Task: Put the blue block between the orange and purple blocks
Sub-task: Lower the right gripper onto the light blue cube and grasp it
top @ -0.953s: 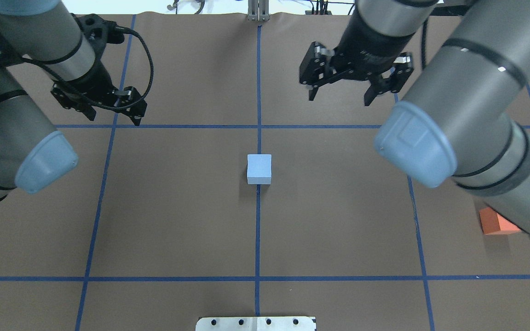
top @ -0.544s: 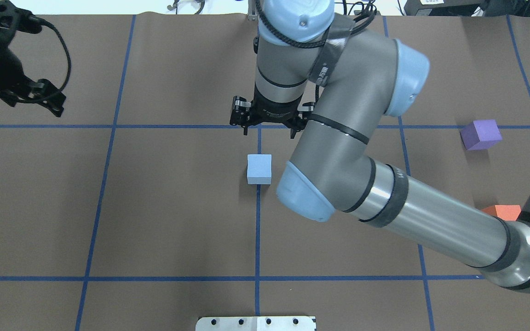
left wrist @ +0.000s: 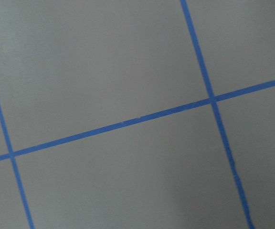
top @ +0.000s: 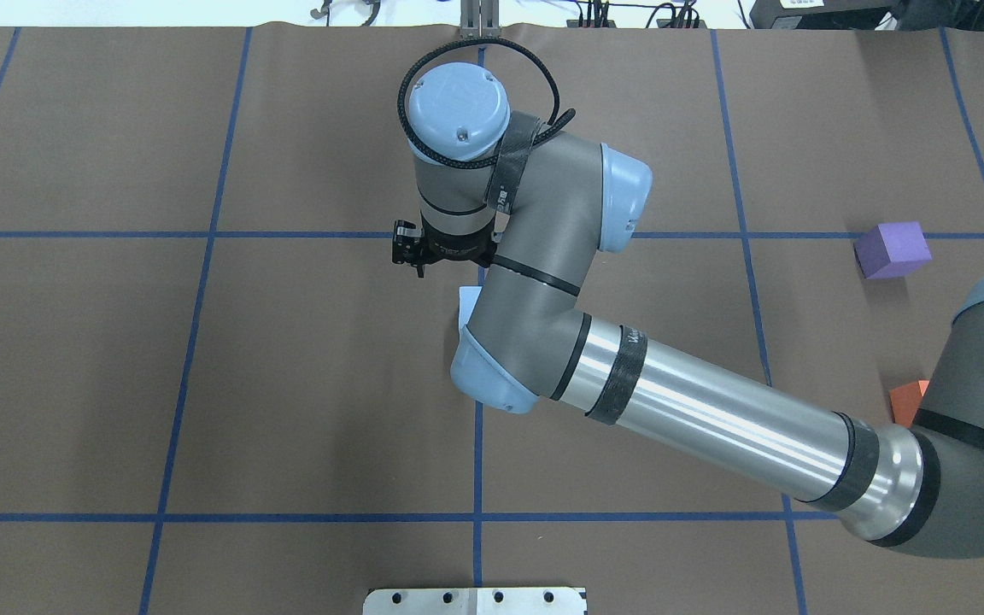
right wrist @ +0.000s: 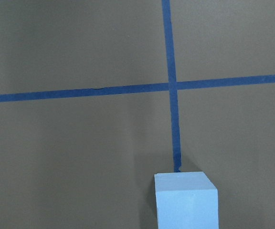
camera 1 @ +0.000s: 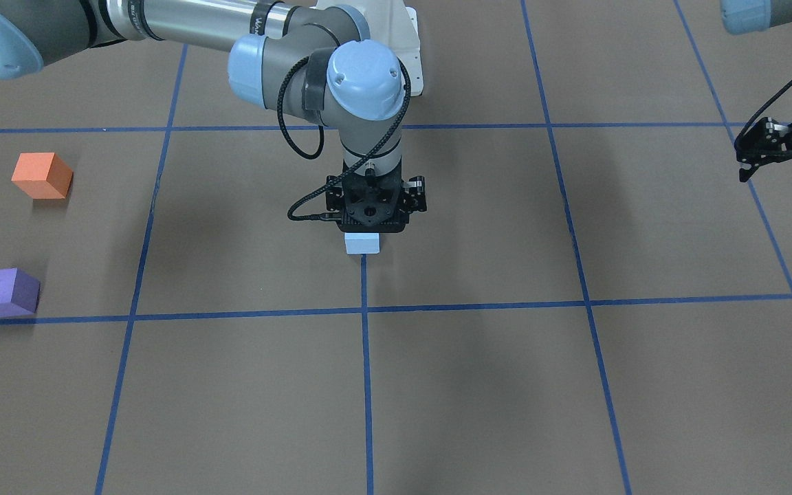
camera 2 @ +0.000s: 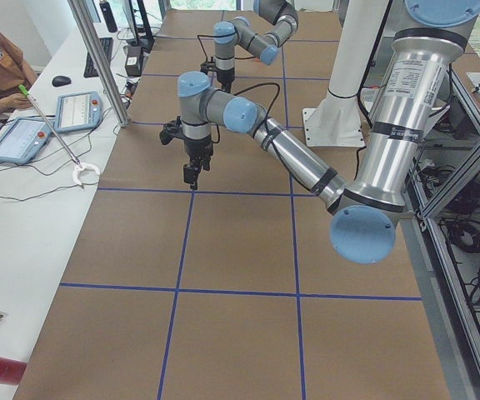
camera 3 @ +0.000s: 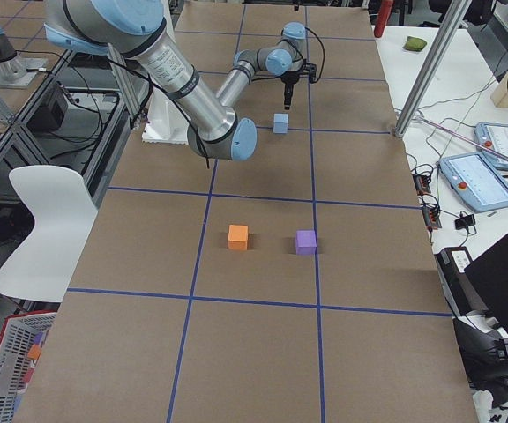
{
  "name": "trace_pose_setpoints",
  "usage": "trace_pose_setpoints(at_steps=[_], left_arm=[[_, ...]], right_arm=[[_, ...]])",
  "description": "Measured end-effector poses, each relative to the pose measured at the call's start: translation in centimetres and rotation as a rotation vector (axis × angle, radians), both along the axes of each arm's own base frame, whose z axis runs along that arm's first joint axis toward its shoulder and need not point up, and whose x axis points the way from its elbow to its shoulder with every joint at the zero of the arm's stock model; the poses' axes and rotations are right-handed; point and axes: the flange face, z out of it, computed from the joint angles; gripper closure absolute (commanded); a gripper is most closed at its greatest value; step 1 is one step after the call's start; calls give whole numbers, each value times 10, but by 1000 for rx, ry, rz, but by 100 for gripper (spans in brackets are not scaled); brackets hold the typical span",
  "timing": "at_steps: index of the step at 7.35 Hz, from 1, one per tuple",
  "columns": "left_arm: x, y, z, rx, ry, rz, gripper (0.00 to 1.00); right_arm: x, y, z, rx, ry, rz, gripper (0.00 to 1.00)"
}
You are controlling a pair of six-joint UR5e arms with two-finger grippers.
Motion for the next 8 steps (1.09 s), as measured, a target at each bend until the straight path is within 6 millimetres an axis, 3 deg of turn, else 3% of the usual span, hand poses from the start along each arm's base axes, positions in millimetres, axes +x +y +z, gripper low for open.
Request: trace_pose_setpoints(at_steps=[6, 7, 8], left_arm=[[-4, -1, 9, -2, -5, 6, 0], [-4, -1, 9, -3, -5, 6, 0], [-4, -1, 9, -3, -5, 7, 0]], right_arm=[[-31, 15, 56, 37, 63, -44, 0], [-40, 17, 64, 47, 60, -47, 12], [-45, 17, 70, 49, 59, -48, 51]])
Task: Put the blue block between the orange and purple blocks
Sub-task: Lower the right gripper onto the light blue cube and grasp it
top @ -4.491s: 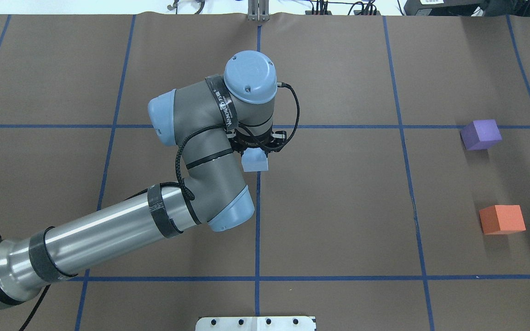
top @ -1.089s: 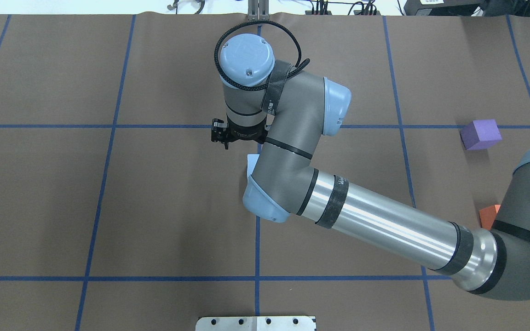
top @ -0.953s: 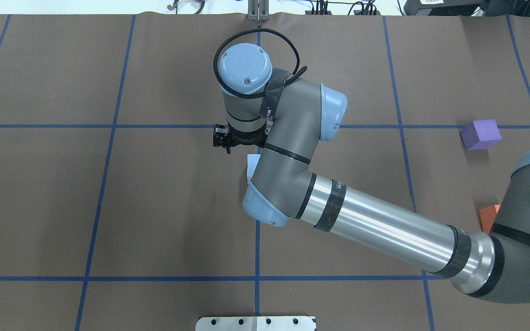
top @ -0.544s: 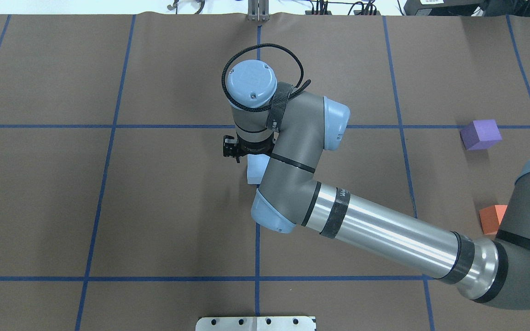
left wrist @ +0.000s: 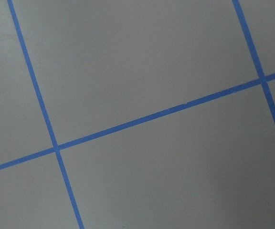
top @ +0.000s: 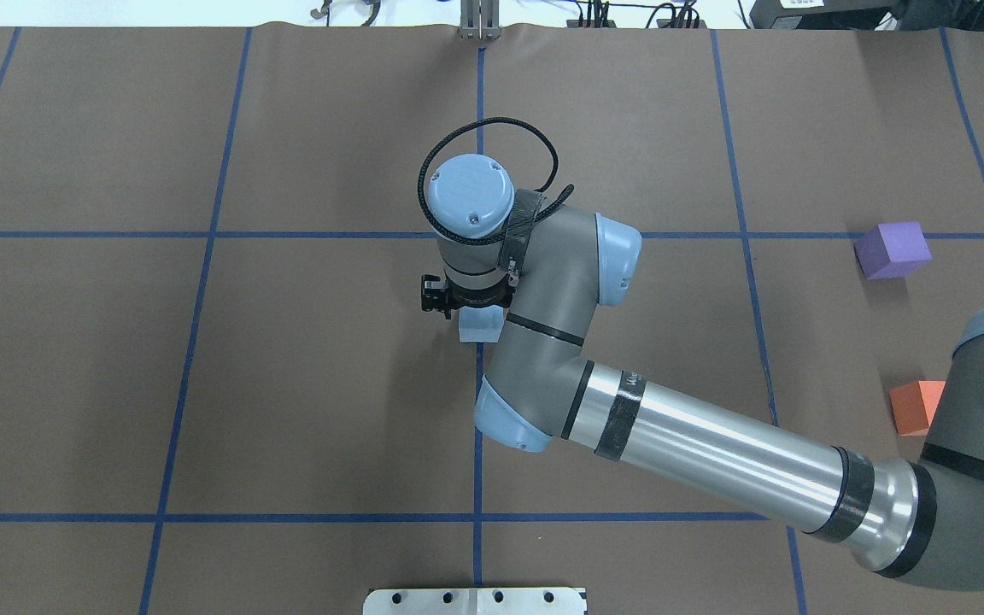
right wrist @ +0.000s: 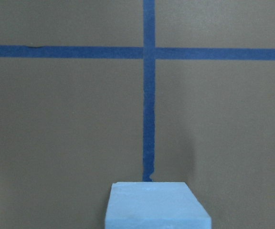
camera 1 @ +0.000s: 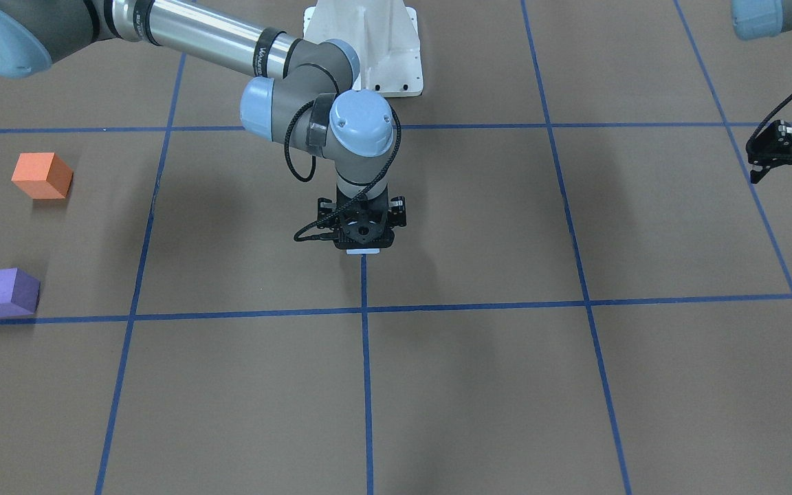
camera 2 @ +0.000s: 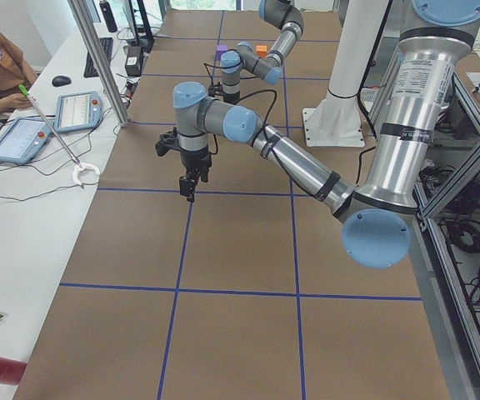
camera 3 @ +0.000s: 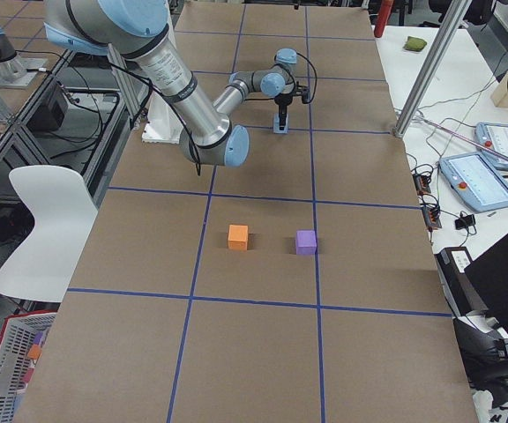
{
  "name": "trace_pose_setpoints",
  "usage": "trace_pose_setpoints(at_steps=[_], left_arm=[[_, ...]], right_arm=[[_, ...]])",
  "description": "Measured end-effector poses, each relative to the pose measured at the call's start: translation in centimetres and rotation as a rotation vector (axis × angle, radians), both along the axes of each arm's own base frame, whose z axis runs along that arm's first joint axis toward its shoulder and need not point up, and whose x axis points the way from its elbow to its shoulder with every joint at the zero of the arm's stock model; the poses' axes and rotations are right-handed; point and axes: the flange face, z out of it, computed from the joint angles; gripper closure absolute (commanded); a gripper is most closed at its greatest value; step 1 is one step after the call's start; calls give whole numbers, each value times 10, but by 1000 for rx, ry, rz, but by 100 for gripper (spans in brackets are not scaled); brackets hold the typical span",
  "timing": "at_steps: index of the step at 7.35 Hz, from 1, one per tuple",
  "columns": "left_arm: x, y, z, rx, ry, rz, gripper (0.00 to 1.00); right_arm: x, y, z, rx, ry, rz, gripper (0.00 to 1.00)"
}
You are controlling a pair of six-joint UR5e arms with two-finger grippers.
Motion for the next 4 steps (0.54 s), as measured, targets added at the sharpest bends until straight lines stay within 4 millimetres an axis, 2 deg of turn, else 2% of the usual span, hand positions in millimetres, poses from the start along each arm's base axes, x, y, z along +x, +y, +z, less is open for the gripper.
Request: trace_pose_setpoints(at_steps=[1, 4], left_arm=[[1, 0, 0, -2, 0, 0, 0], [2, 0, 0, -5, 1, -3, 0]], right_arm=[[-2, 0, 2, -3, -2, 3, 98], [-1, 2, 0, -3, -12, -1, 100]])
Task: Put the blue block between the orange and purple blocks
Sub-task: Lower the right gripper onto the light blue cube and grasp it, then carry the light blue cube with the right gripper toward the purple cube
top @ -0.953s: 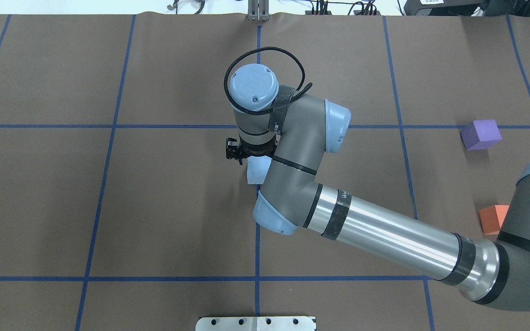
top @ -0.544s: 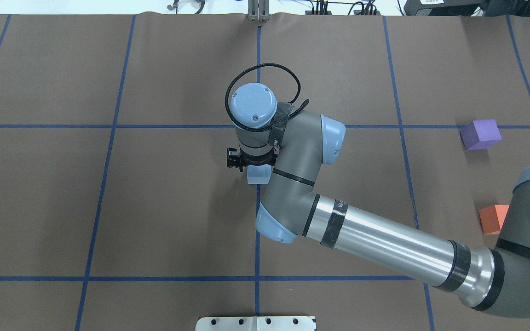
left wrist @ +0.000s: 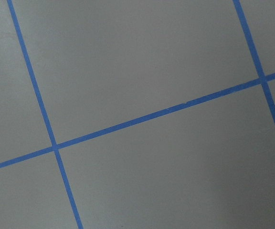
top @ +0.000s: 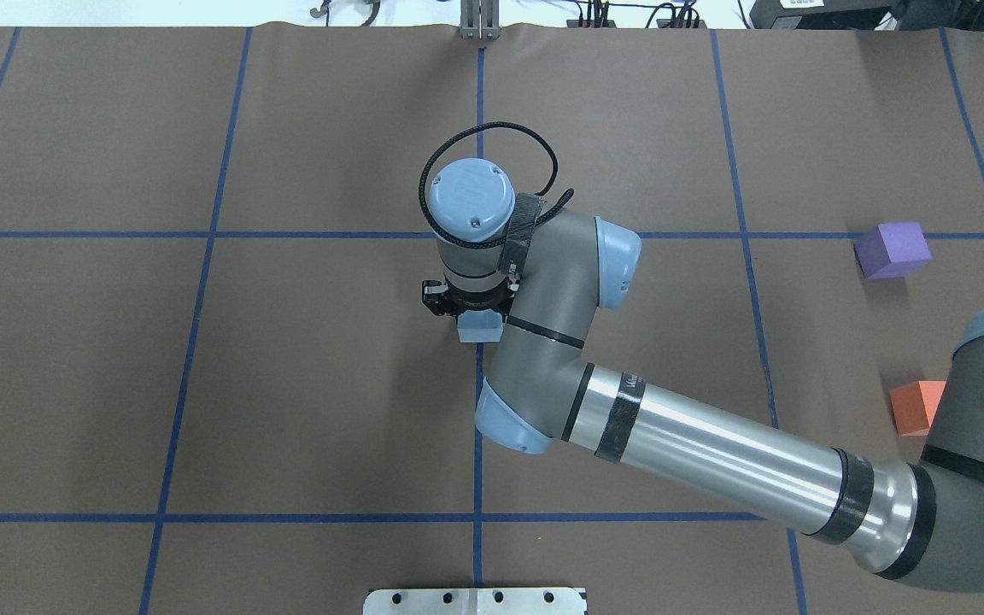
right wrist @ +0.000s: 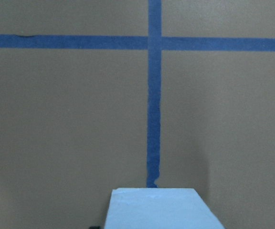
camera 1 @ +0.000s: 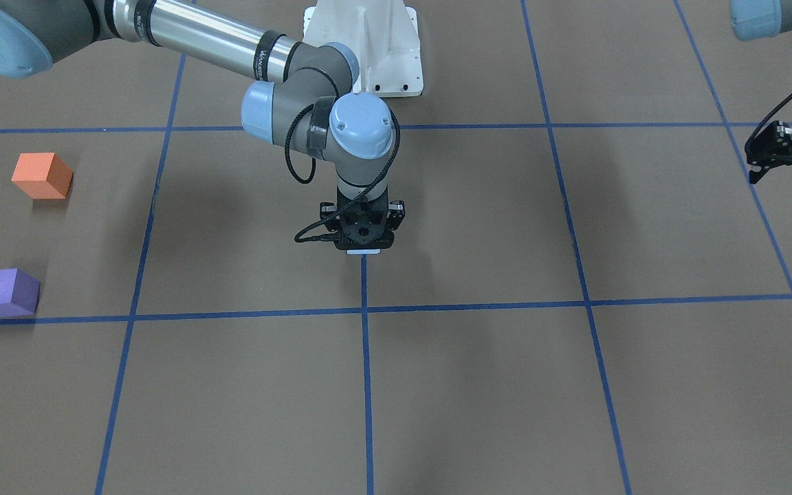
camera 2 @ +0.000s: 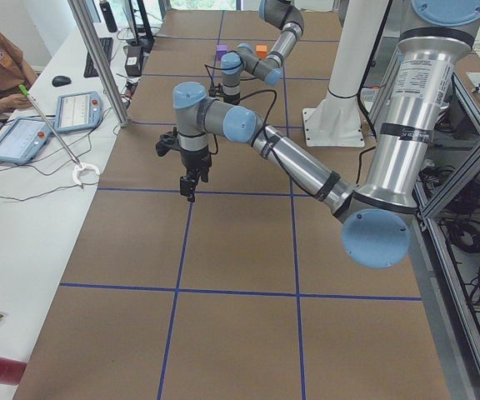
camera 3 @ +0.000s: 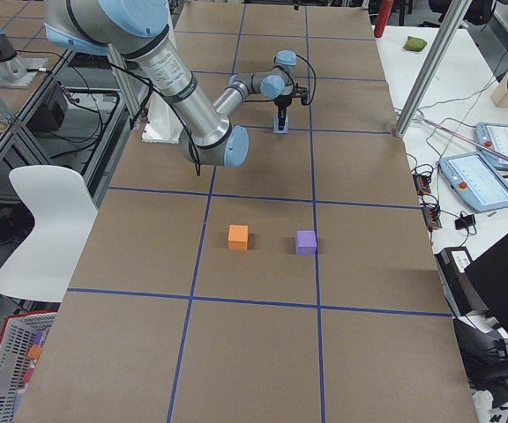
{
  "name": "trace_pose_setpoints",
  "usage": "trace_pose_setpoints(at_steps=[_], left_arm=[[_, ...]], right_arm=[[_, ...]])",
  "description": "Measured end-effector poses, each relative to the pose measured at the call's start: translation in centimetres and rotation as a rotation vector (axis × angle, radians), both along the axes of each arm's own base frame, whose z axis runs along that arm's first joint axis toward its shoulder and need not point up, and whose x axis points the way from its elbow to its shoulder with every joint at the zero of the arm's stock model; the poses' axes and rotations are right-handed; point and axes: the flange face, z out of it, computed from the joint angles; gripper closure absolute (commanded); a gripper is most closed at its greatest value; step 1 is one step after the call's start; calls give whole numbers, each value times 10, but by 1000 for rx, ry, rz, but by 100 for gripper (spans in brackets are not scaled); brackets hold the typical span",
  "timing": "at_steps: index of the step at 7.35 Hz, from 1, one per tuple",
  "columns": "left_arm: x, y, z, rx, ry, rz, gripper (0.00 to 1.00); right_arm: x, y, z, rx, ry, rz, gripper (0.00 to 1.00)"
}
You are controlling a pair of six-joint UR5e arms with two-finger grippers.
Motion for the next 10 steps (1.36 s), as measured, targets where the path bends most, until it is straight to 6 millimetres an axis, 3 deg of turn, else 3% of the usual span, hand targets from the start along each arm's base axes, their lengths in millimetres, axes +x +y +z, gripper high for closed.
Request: trace_pose_setpoints(at_steps=[2, 3, 5, 6, 8, 9, 10], left_arm=[[1, 0, -1, 1, 1, 1, 0], [1, 0, -1, 3, 2, 1, 0], [0, 1, -4, 9, 4, 3, 0], [0, 3, -7, 13, 19, 7, 0], [-9, 16, -3, -25, 93, 7, 0], [-23, 18, 1, -44, 119, -19, 0], [-35, 19, 3, -50, 131, -39, 0]], right_arm=[[18, -3, -21, 8, -33, 10, 100], [54, -8, -50, 5, -59, 28, 100], [172, -10, -111, -3, -94, 88, 100], [241, -11, -112, 9, -108, 118, 100], [378, -29, -65, 33, -140, 144, 100], [443, -42, -28, 48, -141, 135, 100], [489, -44, 22, 73, -117, 92, 100]])
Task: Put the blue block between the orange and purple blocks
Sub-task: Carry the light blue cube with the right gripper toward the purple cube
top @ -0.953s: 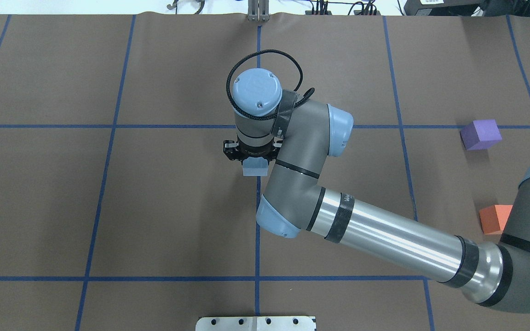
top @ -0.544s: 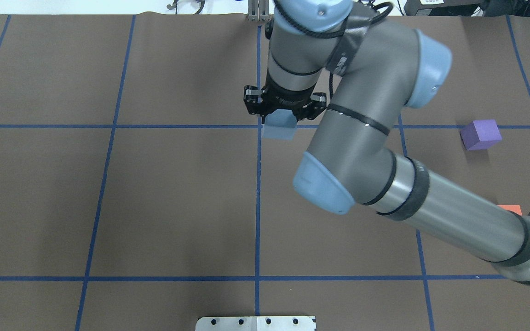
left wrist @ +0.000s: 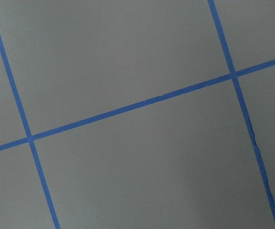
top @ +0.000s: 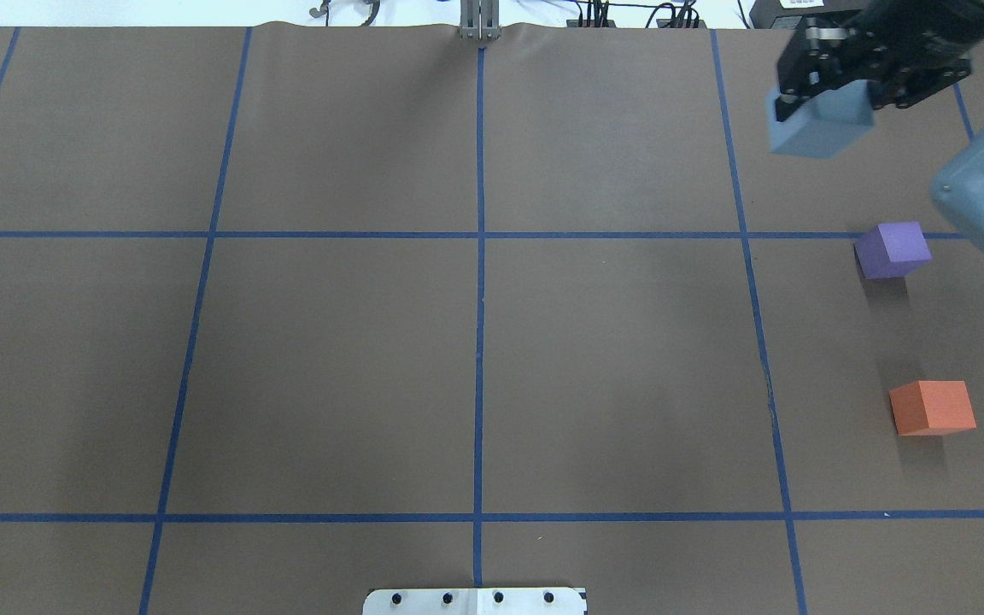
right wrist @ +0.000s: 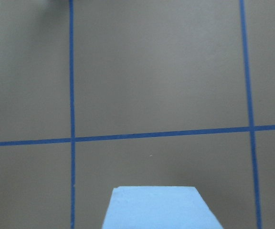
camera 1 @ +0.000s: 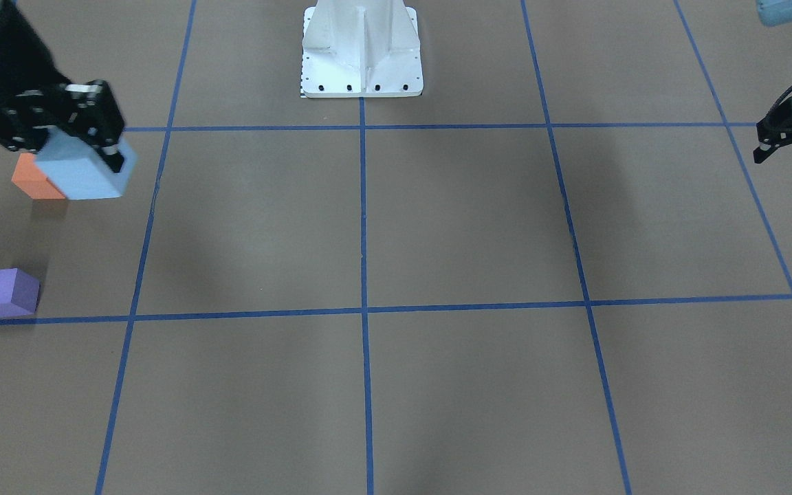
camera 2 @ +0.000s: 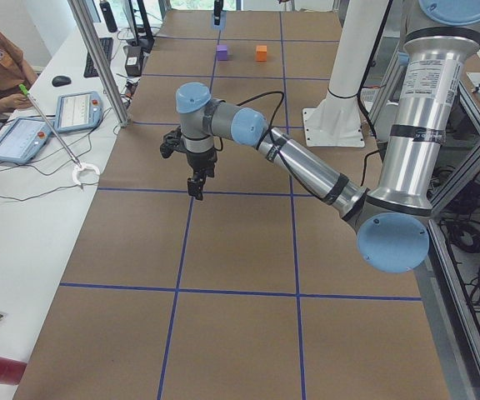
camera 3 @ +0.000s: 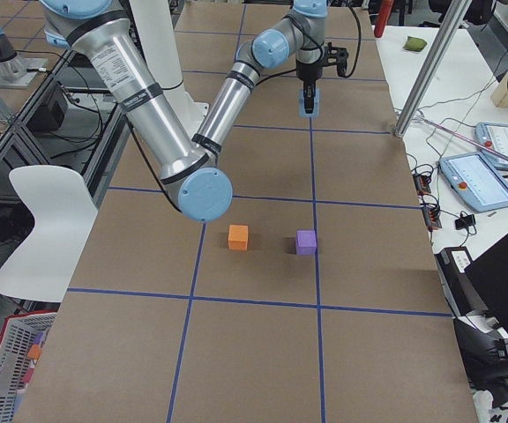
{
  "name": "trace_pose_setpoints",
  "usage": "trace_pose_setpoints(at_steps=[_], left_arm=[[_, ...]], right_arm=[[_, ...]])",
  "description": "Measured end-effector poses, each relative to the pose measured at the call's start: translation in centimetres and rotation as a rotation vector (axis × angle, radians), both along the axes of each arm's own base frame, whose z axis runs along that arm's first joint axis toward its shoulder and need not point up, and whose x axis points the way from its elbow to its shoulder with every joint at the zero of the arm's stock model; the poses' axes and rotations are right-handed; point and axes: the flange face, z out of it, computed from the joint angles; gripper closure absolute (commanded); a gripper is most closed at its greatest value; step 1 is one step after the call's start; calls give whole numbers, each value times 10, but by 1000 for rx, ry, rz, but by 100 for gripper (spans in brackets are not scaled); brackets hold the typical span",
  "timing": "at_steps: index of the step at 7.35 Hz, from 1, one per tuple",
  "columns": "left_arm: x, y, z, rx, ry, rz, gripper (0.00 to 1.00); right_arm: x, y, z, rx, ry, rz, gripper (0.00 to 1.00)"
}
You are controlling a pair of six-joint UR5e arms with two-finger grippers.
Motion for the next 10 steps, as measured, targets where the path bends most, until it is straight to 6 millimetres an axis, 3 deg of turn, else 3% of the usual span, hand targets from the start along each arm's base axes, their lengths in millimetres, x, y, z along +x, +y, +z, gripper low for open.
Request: trace_pose_setpoints(at_steps=[2, 3, 5, 7, 8, 10], left_arm=[[-7, 0, 4, -11, -7, -19, 0], [-7, 0, 9, -20, -16, -20, 0], [-6, -4, 25, -48, -30, -16, 0], [-4, -8, 36, -66, -37, -12, 0], [-4, -9, 37, -64, -37, -12, 0], [-4, -10, 38, -55, -36, -11, 0]], right_arm=[[56, 16, 115, 5, 85, -109, 100], [69, 30, 160, -24, 114, -151, 100], [74, 38, 223, -99, 147, -188, 100], [60, 30, 276, -100, 149, -203, 100], [47, 30, 290, -99, 151, -214, 100], [18, 35, 298, -98, 161, -259, 100]])
